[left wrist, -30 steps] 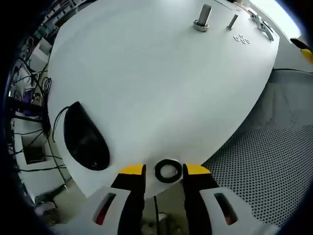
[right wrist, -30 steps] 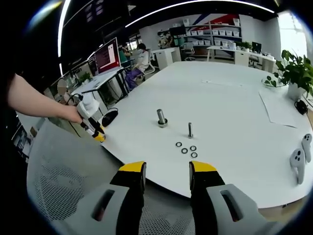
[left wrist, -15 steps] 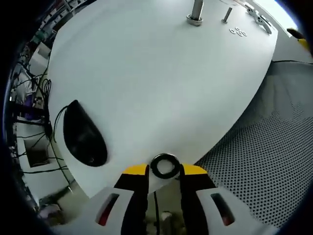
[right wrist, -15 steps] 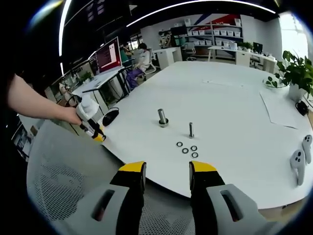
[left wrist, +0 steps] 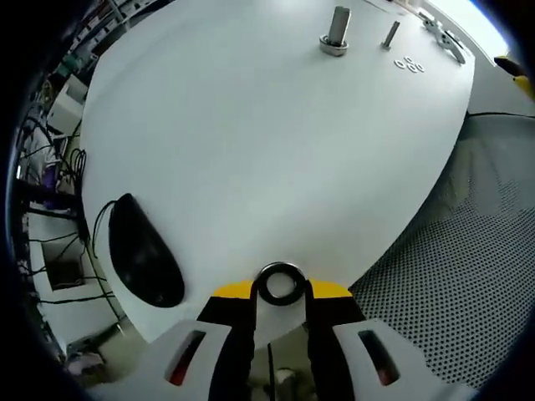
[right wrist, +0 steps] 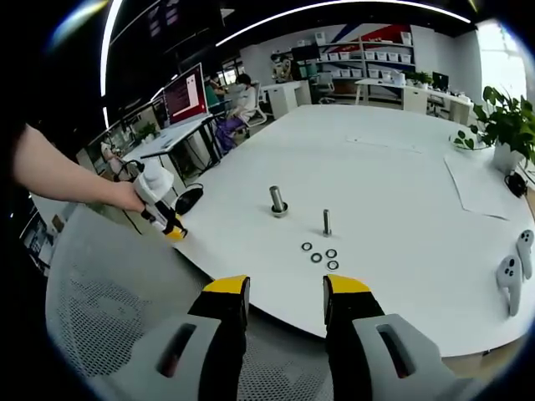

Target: Place the washer onto the threaded stud by aligning its center hole with the stud, sliding it down to the base, and recovering from edge contact or off-axis alignment until the washer reaches the visible bottom stop.

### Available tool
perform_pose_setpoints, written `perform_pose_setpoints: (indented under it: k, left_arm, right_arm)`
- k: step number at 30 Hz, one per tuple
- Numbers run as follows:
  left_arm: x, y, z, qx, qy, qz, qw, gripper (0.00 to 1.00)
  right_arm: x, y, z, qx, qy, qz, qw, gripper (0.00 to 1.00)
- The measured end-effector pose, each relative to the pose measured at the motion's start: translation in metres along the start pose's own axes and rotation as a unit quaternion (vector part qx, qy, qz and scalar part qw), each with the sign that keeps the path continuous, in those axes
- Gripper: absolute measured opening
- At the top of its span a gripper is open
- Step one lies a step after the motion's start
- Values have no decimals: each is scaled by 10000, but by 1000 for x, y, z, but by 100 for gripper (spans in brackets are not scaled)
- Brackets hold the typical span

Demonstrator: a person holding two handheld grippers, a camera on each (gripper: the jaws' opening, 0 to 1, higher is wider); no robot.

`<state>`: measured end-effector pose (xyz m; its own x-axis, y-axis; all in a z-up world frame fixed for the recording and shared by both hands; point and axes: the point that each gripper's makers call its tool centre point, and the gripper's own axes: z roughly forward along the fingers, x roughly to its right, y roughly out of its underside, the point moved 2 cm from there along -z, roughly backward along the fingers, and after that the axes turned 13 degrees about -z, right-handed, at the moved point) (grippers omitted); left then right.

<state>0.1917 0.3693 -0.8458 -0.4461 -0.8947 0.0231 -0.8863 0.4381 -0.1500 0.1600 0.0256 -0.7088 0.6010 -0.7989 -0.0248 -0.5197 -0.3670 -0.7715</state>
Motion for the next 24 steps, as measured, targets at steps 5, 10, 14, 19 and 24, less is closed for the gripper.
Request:
perform_pose_setpoints:
  k: [5,10,14,19,24]
  left_arm:
    - [6,-8,-1,-16,-2,-199,9998,21]
    - [7,-7,-3,-116,24,-23,9999,23]
    - [6,-6,-3,-106,46,-32,9999,24]
    - [6,-6,-4,-54,59,-75,9999,24]
    - [6,-6,-5,-22,30,-184,9998,21]
  right_arm:
    - [0,0,0,8,9,9,10000,38]
    - [1,0,0,30,26,37,10000,38]
    - [2,0,-1,42,48,52,10000,38]
    - [2,-1,-1,50,65,69,9999,38]
    - [2,-1,-1,39,55,56,10000,38]
